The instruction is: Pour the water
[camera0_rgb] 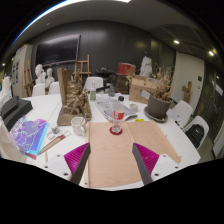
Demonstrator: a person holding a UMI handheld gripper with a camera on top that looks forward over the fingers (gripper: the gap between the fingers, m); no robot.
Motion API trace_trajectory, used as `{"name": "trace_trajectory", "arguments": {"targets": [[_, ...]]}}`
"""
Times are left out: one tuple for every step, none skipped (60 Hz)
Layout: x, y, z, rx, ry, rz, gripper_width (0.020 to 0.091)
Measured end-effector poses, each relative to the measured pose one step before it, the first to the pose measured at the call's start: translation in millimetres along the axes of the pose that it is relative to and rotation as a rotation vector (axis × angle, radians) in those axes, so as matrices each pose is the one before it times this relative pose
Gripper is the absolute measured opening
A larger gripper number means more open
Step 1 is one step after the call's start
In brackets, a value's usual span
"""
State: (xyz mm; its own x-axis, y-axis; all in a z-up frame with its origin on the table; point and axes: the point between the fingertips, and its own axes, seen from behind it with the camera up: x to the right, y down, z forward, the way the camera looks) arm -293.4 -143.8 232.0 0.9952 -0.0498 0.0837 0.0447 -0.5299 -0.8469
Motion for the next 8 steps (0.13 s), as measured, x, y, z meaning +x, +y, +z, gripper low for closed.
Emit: {"name": "trace_trajectory", "arguments": {"targets": [[1.14,0.27,-0.70,-0.00093,0.00388,0.0012,0.0854],[1.47,-0.07,-0.52,0.00022,0.00485,0.0003,0.0857],[1.33,-0.32,-0.61,0.00195,0.00486,-0.0014,0.0855],[1.23,-0.63,-0.03,0.00309,0.00302,-0.0030,0.0855],[0.73,-0.57,0.25,0.00238,0.00084,-0.0039,0.0855],[0.19,-0.47,0.80,0.00139,-0.00033,-0.0033,0.0856],[-0.02,-0.33,-0.29,0.00047,-0.00039,-0.0018,0.0857],[0.19,-0.37,-0.18,0.00018,0.00035,-0.0008,0.0855]]}}
